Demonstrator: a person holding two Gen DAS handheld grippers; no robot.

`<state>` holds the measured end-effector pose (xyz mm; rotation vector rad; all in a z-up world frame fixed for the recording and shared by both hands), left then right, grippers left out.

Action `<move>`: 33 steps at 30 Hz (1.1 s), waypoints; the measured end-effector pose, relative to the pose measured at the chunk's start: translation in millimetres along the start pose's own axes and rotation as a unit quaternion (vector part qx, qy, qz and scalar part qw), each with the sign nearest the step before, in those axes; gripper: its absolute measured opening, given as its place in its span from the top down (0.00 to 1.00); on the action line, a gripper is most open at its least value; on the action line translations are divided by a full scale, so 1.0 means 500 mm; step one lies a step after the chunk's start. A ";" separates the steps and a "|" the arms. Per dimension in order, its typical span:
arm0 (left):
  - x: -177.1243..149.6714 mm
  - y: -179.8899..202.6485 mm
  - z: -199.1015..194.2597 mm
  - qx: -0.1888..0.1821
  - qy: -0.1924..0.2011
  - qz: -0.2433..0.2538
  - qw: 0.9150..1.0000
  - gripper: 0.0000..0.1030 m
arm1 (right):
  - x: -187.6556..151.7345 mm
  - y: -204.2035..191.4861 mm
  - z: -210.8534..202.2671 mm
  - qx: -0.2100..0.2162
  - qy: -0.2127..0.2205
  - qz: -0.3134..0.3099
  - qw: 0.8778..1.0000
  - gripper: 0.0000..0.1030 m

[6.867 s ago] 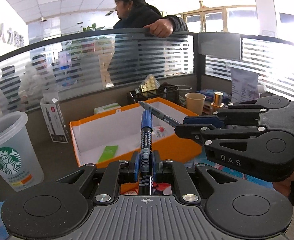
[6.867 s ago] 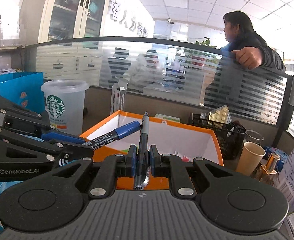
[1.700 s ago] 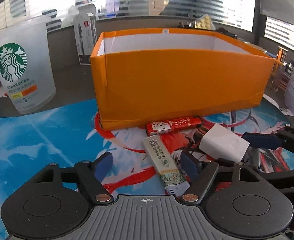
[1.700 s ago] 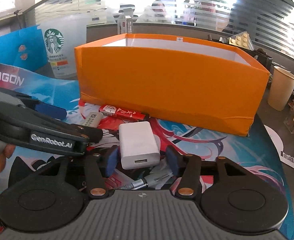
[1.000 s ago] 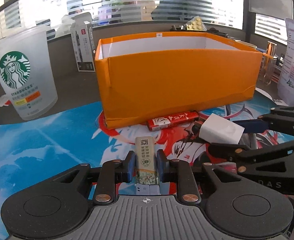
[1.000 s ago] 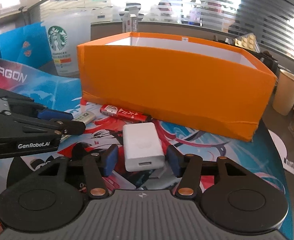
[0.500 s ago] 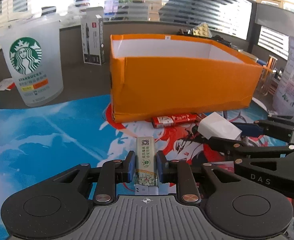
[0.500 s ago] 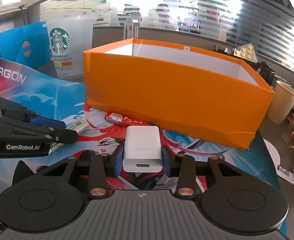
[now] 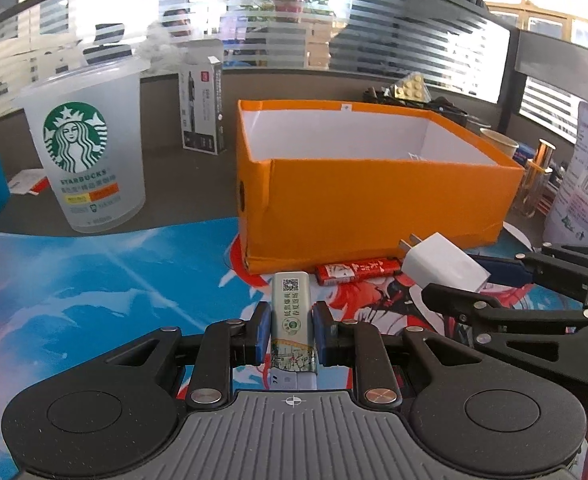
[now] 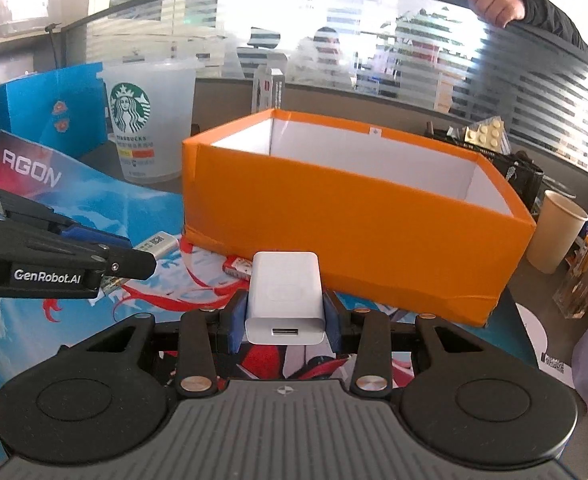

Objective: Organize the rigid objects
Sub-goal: 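Lift and carry the charger and small box over the orange box with both tools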

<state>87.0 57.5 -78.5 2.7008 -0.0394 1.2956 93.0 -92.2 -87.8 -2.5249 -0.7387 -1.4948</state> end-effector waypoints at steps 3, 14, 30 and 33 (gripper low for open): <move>0.000 0.000 -0.004 0.002 0.002 -0.002 1.000 0.80 | 0.004 -0.002 -0.005 -0.001 0.004 -0.002 1.000 0.65; 0.010 -0.002 -0.025 0.009 0.008 -0.005 1.000 0.80 | 0.016 -0.013 -0.021 -0.002 0.015 -0.007 1.000 0.65; 0.048 0.004 -0.064 0.008 0.031 0.000 0.999 0.80 | 0.042 -0.013 -0.060 -0.011 0.041 -0.015 0.999 0.65; 0.070 0.004 -0.068 0.008 0.037 -0.005 0.999 0.80 | 0.052 -0.004 -0.068 -0.017 0.049 -0.009 0.999 0.65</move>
Point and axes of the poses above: each gripper's, at about its wrist camera, not at the fingertips, and z roughly the way its jaws point, y to its right, x to its top, the point moved 5 cm from there along z, roughly the way its jaws point, and after that the axes turned 5 degrees about -z, right-handed, at the moved point
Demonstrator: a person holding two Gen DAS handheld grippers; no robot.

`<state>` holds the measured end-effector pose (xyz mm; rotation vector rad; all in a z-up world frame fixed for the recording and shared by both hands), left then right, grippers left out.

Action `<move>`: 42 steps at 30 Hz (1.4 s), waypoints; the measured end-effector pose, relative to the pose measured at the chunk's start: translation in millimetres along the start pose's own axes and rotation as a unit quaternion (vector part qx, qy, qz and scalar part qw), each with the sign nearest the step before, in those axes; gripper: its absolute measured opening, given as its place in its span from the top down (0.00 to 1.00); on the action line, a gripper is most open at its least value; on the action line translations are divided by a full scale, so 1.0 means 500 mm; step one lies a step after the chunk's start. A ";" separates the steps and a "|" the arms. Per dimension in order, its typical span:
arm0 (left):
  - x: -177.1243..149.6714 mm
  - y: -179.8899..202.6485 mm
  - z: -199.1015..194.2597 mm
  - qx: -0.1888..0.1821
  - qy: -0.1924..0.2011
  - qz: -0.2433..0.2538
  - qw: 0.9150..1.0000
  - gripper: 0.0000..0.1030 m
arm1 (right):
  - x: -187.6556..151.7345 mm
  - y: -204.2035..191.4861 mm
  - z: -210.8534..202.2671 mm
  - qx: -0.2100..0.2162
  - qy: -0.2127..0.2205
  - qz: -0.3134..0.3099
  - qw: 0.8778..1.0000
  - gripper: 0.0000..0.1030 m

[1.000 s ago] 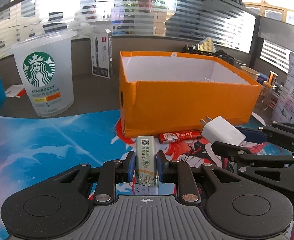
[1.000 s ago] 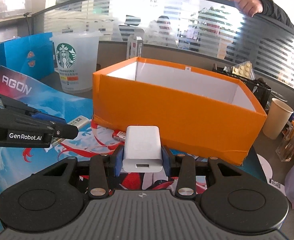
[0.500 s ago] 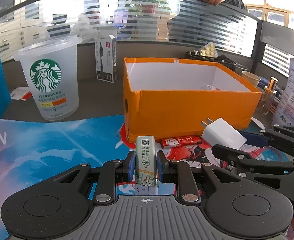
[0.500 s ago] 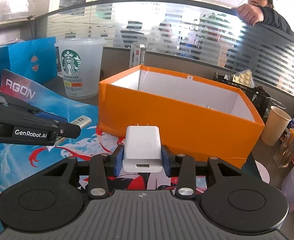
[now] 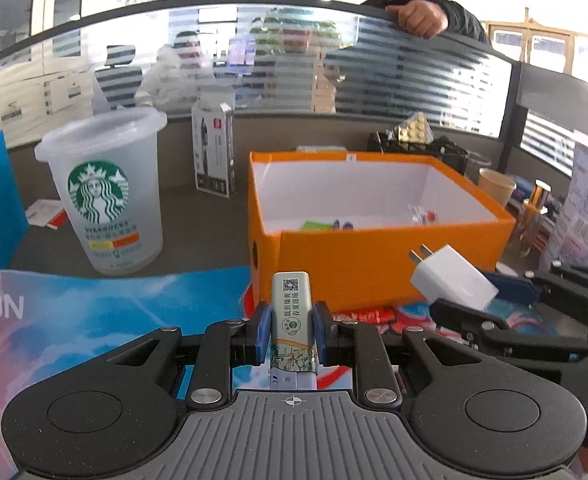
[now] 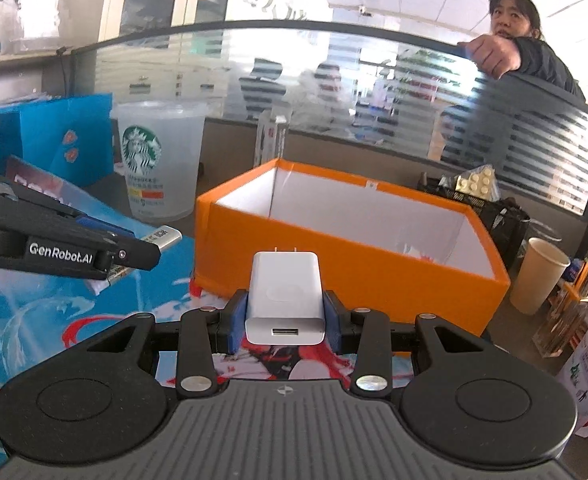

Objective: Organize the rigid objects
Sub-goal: 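Lift and carry the charger and small box over the orange box with both tools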

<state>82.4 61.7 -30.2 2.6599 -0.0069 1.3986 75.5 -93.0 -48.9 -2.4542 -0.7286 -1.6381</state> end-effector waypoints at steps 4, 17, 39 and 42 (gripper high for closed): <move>0.029 0.009 0.003 -0.006 0.005 -0.005 1.000 0.80 | 0.013 0.010 -0.003 0.000 0.007 0.012 1.000 0.65; 0.092 0.040 0.042 -0.016 0.012 -0.003 1.000 0.80 | 0.051 0.047 0.015 -0.011 0.020 0.014 1.000 0.65; 0.202 0.072 0.169 -0.018 0.003 0.014 1.000 0.80 | 0.126 0.149 0.104 -0.039 0.027 0.019 0.999 0.65; 0.208 0.076 0.186 -0.019 -0.003 0.016 1.000 0.80 | 0.134 0.162 0.119 -0.040 0.024 0.020 0.999 0.65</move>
Point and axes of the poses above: each gripper's, at about its wrist camera, not at the fingertips, and z roughly the way its jaws point, y to its right, x to its top, the point moved 5 cm from there along z, roughly the way its jaws point, and after that the axes turned 5 degrees about -z, right-handed, at the moved point
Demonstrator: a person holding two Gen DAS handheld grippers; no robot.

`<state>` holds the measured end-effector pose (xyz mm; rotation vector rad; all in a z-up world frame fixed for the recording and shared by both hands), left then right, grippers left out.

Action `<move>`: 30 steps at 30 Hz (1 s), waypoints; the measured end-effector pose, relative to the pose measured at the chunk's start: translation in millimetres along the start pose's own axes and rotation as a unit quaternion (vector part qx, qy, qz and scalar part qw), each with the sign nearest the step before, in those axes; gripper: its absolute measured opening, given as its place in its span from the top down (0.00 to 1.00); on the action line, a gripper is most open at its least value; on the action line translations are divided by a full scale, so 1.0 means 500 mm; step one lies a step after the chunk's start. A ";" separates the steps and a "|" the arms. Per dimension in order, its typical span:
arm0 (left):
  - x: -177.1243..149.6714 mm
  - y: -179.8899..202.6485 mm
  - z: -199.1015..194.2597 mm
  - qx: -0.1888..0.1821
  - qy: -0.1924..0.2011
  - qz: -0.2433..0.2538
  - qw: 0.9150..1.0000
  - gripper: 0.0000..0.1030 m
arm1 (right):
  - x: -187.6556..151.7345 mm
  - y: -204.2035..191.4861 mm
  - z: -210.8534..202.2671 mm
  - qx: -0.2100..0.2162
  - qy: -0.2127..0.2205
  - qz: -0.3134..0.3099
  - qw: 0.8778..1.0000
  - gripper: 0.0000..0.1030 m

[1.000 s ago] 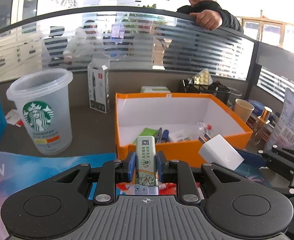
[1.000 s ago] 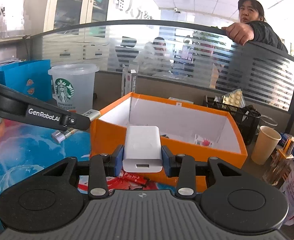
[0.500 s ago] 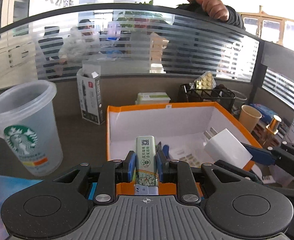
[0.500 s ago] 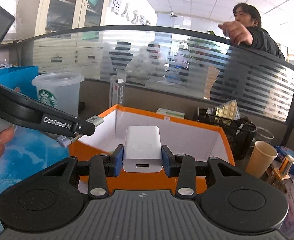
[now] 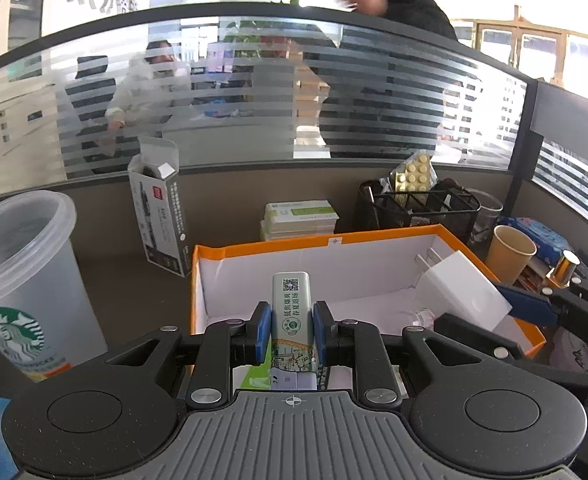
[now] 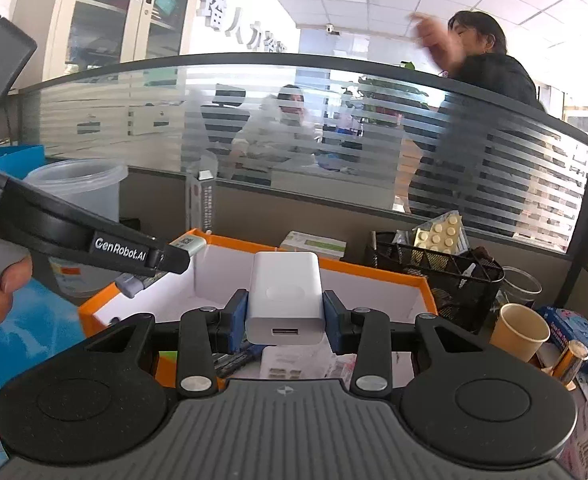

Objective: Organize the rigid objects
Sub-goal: 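Lift and carry the charger and small box over the orange box with both tools, then lower the charger and small box into the box and open both tools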

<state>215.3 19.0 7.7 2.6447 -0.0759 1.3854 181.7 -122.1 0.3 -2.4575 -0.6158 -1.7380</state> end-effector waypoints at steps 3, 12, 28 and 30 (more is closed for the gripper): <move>0.004 0.002 0.022 0.002 -0.008 0.002 1.000 0.80 | 0.006 0.013 0.021 0.004 -0.004 0.006 1.000 0.65; -0.009 -0.015 0.083 0.015 -0.035 0.000 0.999 0.80 | 0.003 0.028 0.069 0.008 -0.020 0.004 1.000 0.65; -0.039 -0.022 0.148 0.021 -0.080 0.024 0.996 0.80 | -0.039 0.021 0.165 0.026 -0.080 -0.011 0.996 0.65; -0.039 -0.020 0.152 0.018 -0.084 0.027 0.996 0.80 | -0.041 0.018 0.173 0.028 -0.086 -0.016 0.996 0.65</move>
Point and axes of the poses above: each gripper's, at about its wrist camera, not at the fingertips, and z roughly the way its jaws point, y to its right, x to its top, the point moved 5 cm from there along z, roughly the way its jaws point, and after that the axes turned 5 degrees about -z, right-handed, at the moved point
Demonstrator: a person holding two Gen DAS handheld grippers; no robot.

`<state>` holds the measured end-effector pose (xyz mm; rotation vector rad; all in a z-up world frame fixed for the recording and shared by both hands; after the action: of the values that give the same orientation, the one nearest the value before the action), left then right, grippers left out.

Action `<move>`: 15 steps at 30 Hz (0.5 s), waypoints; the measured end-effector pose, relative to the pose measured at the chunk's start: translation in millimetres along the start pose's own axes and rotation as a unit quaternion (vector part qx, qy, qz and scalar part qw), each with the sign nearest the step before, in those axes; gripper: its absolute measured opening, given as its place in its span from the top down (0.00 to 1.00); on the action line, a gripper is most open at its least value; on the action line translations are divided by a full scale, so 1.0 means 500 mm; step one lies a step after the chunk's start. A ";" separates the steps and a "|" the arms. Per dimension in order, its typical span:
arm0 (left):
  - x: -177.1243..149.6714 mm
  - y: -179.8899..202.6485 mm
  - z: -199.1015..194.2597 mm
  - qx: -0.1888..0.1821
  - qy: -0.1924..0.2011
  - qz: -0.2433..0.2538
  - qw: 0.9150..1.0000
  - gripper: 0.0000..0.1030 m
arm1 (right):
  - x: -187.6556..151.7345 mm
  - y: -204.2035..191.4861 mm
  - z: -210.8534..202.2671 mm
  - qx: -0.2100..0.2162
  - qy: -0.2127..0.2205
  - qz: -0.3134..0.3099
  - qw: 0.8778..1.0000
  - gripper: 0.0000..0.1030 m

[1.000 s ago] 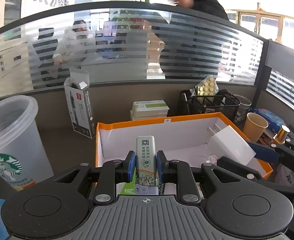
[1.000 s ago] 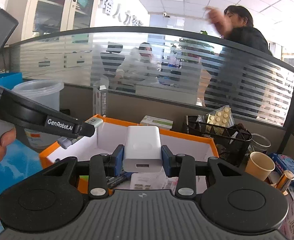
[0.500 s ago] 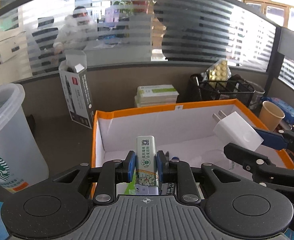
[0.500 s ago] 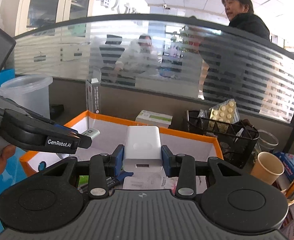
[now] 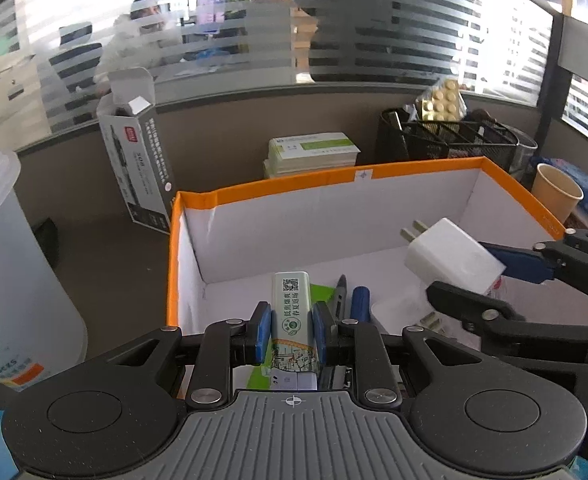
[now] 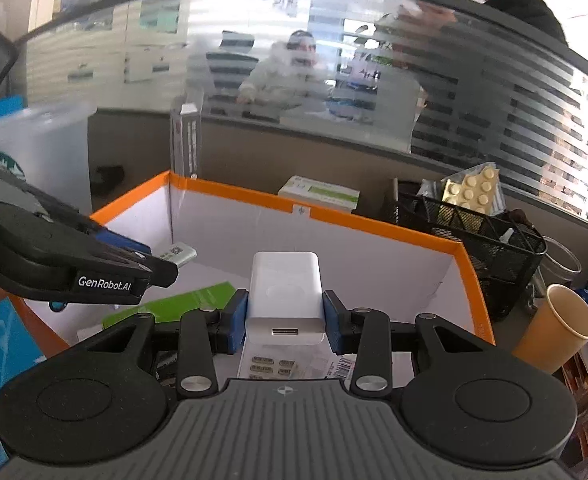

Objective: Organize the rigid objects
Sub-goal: 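Lower the charger and small box into the box and open both tools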

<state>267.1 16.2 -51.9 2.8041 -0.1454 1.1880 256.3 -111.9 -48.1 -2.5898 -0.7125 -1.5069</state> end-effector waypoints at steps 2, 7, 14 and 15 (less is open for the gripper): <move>0.001 0.004 0.005 0.001 -0.005 0.007 1.000 0.80 | -0.001 -0.001 0.007 0.001 -0.005 -0.001 1.000 0.65; -0.005 0.023 0.022 -0.006 -0.021 0.026 0.999 0.80 | -0.006 -0.002 0.022 0.002 -0.020 -0.011 1.000 0.65; -0.013 0.033 0.037 -0.007 -0.034 0.035 0.999 0.80 | -0.006 0.002 0.037 -0.003 -0.036 -0.030 0.999 0.65; -0.013 0.033 0.037 -0.005 -0.034 0.037 0.999 0.80 | -0.005 0.000 0.040 -0.006 -0.038 -0.036 0.999 0.64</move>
<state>273.9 -2.1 -68.9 2.8548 -0.2621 1.1029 271.4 -107.5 -60.6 -2.6708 -0.8153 -1.4407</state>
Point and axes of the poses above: each gripper's, at about its wrist camera, not at the fingertips, and z roughly the way its jaws point, y to its right, x to its top, the point moved 5 cm from there along z, roughly the way its jaws point, and after that the axes turned 5 degrees about -z, right-handed, at the moved point
